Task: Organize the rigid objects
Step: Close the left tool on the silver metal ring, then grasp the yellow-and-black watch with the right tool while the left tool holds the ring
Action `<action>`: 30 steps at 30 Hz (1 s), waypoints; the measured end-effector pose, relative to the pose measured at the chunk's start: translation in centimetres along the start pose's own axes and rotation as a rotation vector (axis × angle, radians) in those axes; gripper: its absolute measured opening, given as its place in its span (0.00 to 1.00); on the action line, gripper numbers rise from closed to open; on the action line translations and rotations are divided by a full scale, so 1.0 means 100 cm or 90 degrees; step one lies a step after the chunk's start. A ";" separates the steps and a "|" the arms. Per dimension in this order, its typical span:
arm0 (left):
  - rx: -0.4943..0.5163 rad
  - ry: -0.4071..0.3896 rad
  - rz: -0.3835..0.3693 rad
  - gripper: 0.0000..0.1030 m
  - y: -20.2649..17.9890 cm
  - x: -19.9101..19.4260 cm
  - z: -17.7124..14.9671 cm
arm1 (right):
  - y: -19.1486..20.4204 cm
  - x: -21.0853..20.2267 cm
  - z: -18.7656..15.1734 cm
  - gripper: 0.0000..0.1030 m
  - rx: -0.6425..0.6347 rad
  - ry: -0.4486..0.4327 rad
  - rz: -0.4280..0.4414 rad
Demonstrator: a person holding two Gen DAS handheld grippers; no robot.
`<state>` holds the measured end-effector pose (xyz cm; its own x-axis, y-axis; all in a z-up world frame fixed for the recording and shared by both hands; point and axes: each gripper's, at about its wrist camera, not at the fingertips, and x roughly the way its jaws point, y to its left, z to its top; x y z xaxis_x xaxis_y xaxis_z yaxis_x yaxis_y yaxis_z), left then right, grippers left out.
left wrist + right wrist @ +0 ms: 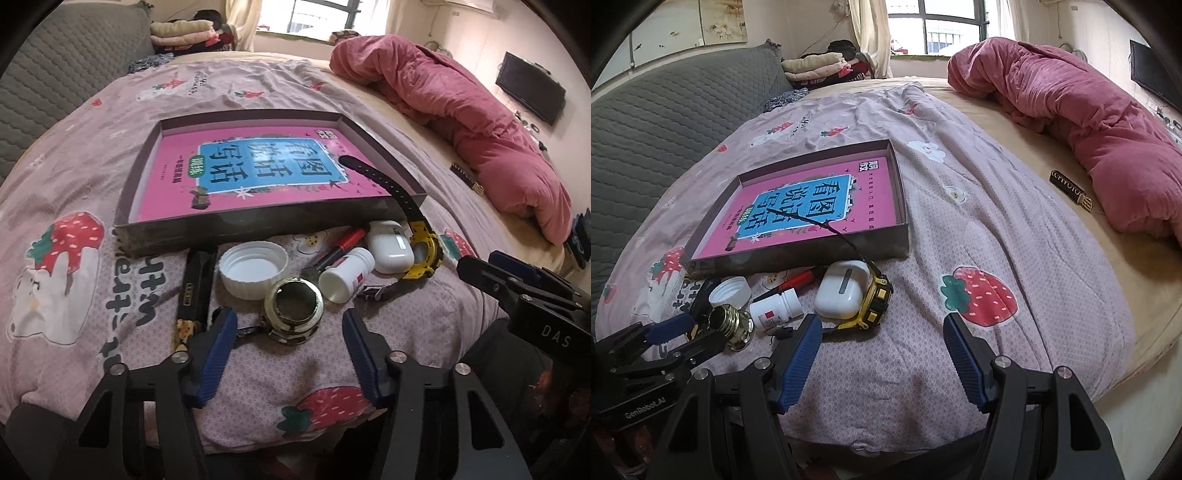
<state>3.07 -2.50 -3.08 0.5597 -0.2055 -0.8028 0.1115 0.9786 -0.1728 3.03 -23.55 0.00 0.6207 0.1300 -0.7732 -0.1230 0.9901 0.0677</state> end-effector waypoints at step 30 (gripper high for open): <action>0.000 0.023 -0.050 0.37 0.002 0.033 0.015 | -0.016 0.059 0.006 0.45 0.077 0.057 0.030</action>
<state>6.16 -2.95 -4.93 0.5197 -0.2824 -0.8063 0.1536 0.9593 -0.2369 7.33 -24.38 -4.25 0.5440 0.1771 -0.8202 -0.0535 0.9828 0.1768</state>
